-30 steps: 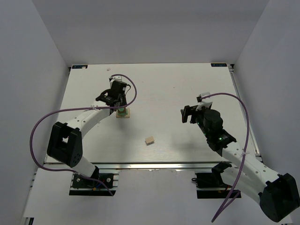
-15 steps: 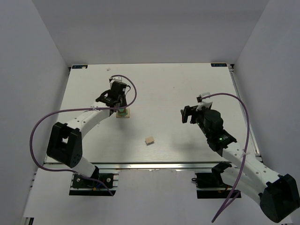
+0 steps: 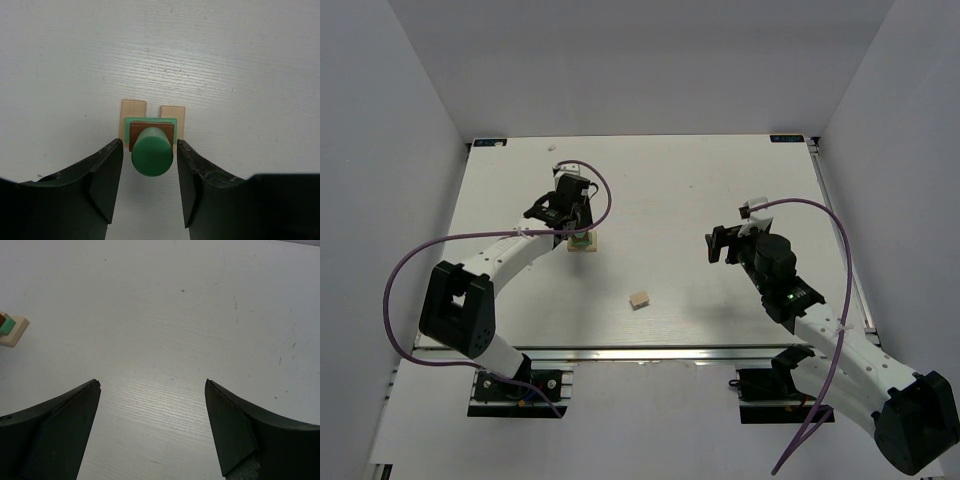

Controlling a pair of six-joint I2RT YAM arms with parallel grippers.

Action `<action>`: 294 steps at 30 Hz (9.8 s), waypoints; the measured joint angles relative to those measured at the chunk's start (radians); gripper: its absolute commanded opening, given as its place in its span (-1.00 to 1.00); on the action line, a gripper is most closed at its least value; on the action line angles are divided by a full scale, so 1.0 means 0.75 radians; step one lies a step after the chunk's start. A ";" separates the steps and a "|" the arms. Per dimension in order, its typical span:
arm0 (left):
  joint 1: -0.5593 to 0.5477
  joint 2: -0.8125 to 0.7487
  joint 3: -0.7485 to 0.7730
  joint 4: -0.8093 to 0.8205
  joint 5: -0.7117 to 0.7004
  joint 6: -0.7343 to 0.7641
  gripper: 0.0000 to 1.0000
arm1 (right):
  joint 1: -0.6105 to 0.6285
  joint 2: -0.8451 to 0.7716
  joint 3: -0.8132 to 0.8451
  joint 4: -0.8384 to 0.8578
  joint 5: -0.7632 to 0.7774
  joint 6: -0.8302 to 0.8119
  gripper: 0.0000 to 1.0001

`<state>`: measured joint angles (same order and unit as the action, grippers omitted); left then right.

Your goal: Build the wood block tower

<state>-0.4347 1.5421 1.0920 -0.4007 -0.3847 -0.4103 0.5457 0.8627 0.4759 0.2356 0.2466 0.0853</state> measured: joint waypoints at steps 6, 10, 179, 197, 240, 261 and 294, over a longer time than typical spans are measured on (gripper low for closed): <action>0.000 -0.016 0.000 0.012 0.001 0.005 0.27 | 0.000 0.000 0.000 0.000 -0.009 -0.004 0.79; 0.000 -0.036 0.000 0.010 -0.001 0.012 0.44 | 0.000 0.000 -0.001 0.000 -0.014 -0.005 0.79; -0.576 -0.744 -0.649 0.839 0.941 0.490 0.96 | 0.001 -0.005 0.207 -0.082 -1.210 0.051 -1.00; -0.575 -0.779 -0.500 0.309 -0.135 0.046 0.96 | 0.083 0.975 0.780 -0.945 -0.281 -0.015 -1.00; -0.574 -0.556 -0.352 0.305 0.399 0.353 0.96 | 0.243 1.029 0.732 -0.637 -0.452 -0.284 0.79; -0.524 0.228 0.459 -0.283 1.302 1.778 0.96 | -0.505 0.482 0.522 -0.631 -0.724 0.131 0.75; -0.411 0.988 0.984 -0.826 1.374 2.146 0.77 | -0.537 0.416 0.434 -0.698 -0.751 0.131 0.74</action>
<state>-0.7429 2.2829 1.8297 -1.0199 0.6456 1.1995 0.1432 1.1744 0.8017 -0.2882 -0.3164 0.1837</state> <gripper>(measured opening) 0.887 0.873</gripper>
